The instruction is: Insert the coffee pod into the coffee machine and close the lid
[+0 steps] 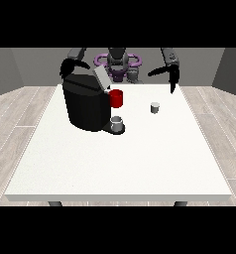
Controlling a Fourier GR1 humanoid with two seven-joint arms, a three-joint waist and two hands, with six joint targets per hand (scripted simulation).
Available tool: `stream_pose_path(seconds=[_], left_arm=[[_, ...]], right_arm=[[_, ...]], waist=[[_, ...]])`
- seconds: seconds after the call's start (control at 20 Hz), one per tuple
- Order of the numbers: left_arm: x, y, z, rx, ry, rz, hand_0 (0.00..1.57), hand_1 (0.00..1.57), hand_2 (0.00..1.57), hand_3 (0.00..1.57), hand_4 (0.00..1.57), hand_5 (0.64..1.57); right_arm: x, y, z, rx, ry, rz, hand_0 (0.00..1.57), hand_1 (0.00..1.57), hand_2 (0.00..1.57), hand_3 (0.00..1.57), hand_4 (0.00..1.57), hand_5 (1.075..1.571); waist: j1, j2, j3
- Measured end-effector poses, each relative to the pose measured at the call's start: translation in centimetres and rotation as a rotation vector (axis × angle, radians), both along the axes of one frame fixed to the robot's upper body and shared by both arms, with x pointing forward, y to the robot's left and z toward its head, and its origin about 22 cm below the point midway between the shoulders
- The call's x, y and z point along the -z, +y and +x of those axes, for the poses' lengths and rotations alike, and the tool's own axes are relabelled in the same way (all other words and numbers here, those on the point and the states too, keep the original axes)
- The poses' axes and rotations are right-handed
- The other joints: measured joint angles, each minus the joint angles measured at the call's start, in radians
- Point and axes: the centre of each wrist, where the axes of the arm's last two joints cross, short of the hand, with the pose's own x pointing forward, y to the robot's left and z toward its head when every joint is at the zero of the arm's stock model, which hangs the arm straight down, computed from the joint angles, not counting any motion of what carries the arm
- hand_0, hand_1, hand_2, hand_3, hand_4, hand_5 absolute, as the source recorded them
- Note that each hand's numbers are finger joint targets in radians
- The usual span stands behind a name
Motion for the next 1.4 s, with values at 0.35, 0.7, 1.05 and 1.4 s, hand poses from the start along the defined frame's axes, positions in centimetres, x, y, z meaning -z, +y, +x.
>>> stream_pose_path(seconds=[0.35,0.7,1.05,1.4], left_arm=[[0.2,0.7,2.6,-0.037,0.065,0.043,0.00,0.00,0.00,0.00,0.00,1.571],[1.8,0.9,3.5,-0.039,0.132,0.132,0.00,0.00,0.11,0.00,0.00,1.571],[3.2,0.1,4.3,-0.023,0.168,0.222,0.65,0.65,0.72,0.35,0.00,1.571],[4.2,1.0,4.4,-0.043,0.233,0.333,0.58,0.58,0.72,0.47,0.00,1.571]], right_arm=[[-1.4,1.4,1.7,-0.008,-0.014,-0.018,0.00,0.00,0.00,0.00,0.37,1.571],[-1.0,1.7,2.2,0.003,0.031,-0.045,0.00,0.00,0.00,0.00,0.42,1.571],[-0.4,1.9,2.6,0.016,0.073,-0.063,0.00,0.00,0.00,0.00,0.43,1.571],[-0.1,2.9,2.2,-0.007,0.087,-0.065,0.00,0.00,0.00,0.00,0.43,1.571]], waist=[[-0.015,0.059,-0.0002],[-0.017,0.070,-0.0003],[-0.018,0.061,-0.0003],[-0.039,0.058,-0.0002]])
